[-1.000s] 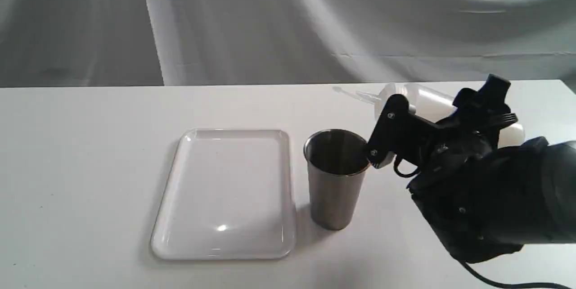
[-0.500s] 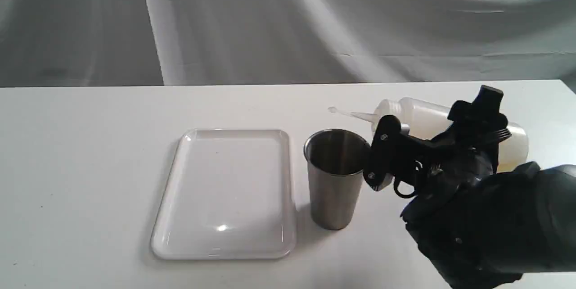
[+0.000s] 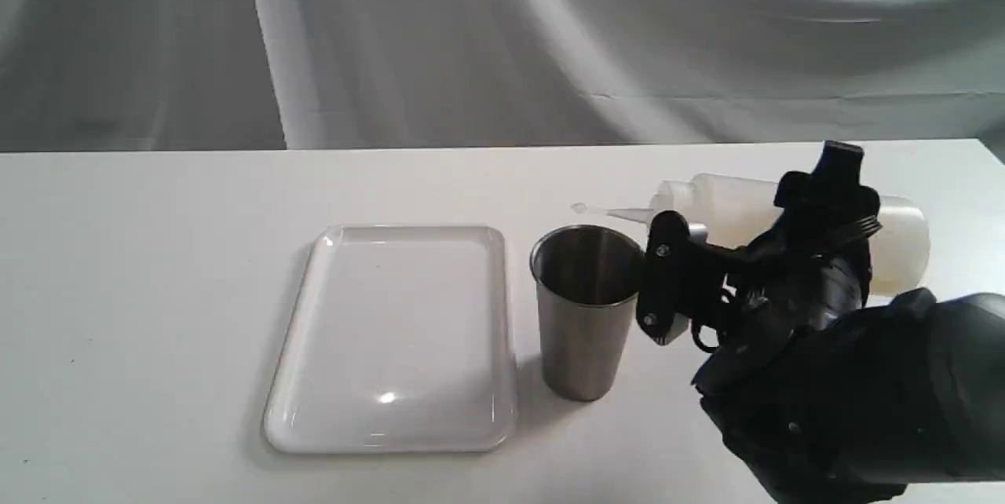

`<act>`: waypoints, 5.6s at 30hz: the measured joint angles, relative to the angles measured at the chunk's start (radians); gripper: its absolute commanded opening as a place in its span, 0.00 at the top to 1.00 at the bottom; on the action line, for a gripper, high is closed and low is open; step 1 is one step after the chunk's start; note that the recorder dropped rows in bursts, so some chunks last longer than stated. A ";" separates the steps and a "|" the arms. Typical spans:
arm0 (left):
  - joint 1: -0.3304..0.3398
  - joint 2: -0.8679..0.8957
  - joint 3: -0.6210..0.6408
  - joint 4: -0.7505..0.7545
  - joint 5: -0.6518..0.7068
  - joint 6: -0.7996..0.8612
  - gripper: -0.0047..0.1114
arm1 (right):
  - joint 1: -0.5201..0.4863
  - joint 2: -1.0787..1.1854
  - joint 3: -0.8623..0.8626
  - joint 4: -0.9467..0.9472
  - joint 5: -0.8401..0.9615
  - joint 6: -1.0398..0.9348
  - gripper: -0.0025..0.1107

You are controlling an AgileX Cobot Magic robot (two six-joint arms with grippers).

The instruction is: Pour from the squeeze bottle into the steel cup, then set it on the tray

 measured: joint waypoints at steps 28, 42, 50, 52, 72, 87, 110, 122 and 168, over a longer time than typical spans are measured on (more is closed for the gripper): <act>0.000 0.000 0.000 0.000 0.000 0.000 0.89 | 0.000 -0.023 0.000 0.000 0.042 -0.142 0.63; 0.000 0.000 0.000 0.000 0.000 0.000 0.89 | 0.000 -0.023 0.000 0.000 0.044 -0.221 0.63; 0.000 0.000 0.000 0.000 0.000 0.000 0.89 | 0.000 -0.023 -0.013 0.002 0.044 -0.286 0.63; 0.000 0.000 0.000 0.000 0.000 0.000 0.89 | 0.000 -0.023 -0.038 0.002 0.044 -0.313 0.63; 0.000 0.000 0.000 0.000 0.000 0.000 0.89 | 0.000 -0.023 -0.071 -0.001 0.046 -0.480 0.63; 0.000 0.000 0.000 0.000 0.000 0.000 0.89 | 0.000 -0.023 -0.071 -0.001 0.046 -0.531 0.63; 0.000 0.000 0.000 0.000 0.000 0.000 0.89 | 0.000 -0.023 -0.071 -0.001 0.046 -0.583 0.63; 0.000 0.000 0.000 0.000 0.000 0.000 0.89 | 0.011 -0.023 -0.071 -0.001 0.046 -0.605 0.63; 0.000 0.000 0.000 0.000 0.000 0.000 0.89 | 0.011 -0.025 -0.066 -0.002 0.046 0.107 0.63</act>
